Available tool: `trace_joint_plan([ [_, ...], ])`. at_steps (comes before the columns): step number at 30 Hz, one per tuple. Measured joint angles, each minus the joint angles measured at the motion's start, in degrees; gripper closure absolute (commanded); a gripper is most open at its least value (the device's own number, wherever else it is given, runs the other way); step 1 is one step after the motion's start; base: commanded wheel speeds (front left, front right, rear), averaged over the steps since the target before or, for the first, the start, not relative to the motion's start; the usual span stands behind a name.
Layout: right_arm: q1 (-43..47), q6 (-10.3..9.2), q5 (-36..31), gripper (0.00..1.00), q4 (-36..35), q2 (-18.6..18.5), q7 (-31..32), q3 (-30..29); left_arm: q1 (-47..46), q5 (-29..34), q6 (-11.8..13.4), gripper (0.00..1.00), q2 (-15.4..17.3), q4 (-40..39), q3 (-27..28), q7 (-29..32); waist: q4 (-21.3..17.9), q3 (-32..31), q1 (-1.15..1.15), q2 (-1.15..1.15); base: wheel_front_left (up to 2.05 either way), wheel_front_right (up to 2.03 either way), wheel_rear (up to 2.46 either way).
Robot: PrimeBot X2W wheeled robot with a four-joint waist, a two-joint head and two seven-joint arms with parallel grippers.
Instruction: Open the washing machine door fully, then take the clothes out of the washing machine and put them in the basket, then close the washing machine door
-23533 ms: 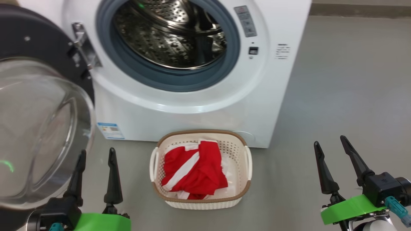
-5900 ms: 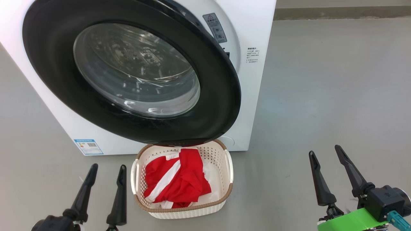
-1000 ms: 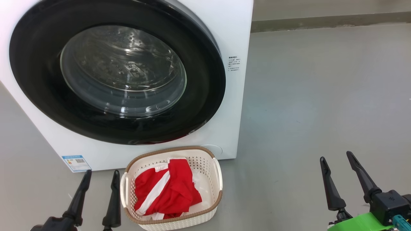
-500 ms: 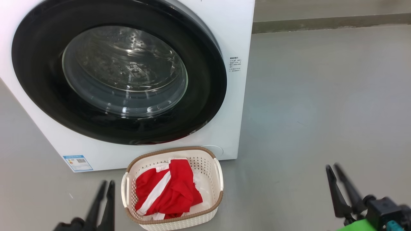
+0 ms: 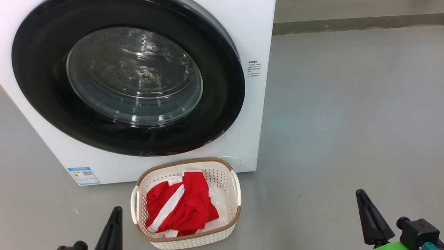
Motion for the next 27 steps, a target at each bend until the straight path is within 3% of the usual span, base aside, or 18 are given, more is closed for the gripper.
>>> trace_joint_plan([
  [27,-2.1,-0.01,18.5,1.00,1.7,-0.2,4.4,-0.2,-0.9,-17.8,0.0,1.00,0.0,1.3,0.5,4.5,0.0,0.5,-0.01,0.00,0.00,0.00,0.00],
])
